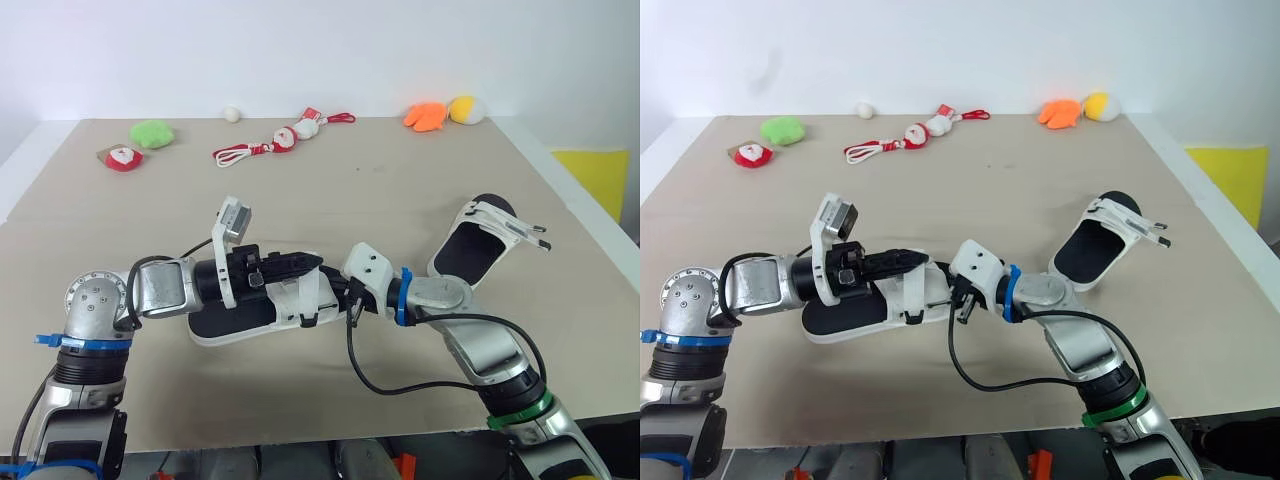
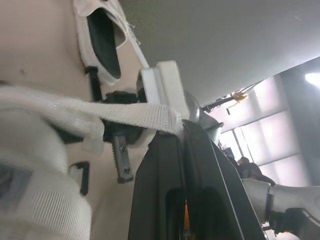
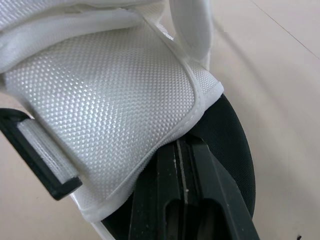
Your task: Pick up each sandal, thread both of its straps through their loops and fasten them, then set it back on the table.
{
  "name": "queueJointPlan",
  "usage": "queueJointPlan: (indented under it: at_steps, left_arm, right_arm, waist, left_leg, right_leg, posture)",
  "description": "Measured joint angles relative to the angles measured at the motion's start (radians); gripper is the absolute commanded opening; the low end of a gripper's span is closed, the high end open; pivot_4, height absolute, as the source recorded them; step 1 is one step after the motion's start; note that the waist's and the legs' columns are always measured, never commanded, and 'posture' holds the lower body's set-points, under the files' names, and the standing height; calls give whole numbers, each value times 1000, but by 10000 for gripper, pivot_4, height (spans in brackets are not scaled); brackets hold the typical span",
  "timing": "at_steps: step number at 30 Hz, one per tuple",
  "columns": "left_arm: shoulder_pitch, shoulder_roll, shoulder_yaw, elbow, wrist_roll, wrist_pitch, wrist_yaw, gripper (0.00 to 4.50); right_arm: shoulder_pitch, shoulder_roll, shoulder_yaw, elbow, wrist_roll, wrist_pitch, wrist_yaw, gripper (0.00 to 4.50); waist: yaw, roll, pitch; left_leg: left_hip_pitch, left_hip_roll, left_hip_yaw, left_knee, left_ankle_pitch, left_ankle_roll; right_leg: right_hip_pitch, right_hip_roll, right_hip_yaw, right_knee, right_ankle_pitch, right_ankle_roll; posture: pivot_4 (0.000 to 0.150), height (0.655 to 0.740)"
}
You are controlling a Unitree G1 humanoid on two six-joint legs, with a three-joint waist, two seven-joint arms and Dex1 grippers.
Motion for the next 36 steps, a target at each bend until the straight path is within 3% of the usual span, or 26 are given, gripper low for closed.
queueJointPlan:
  at_steps: [5,11,23,36]
  left_arm:
    - [-14,-21,-4,-5,275,-111,-128,1260]
    - [-14,-92,-6,-11,446,-193,-212,1260]
    - [27,-191,-1,-24,492,-182,-216,1260]
    - [62,-207,-22,-67,577,-171,-263,1260]
  right_arm:
    - [-2,2,1,2,0,0,0,0]
    - [-2,3,1,1,0,1,-1,0]
    - [-2,5,3,1,0,2,-2,0]
    - [-2,5,3,1,-1,1,-3,0]
  waist:
    - [0,0,0]
    - [-1,0,0]
    - [-2,0,0]
    - [-3,0,0]
  left_leg:
    - [0,0,0,0,0,0]
    - [0,0,0,0,0,0]
    - [0,1,0,0,0,0]
    - [0,1,0,0,0,0]
  right_leg:
    - [0,0,0,0,0,0]
    - [-1,0,0,0,0,0]
    - [0,0,0,0,0,1]
    - [0,1,0,0,0,1]
  posture:
    - [1500,7400]
    - [1500,7400]
    - [1500,7400]
    - [1500,7400]
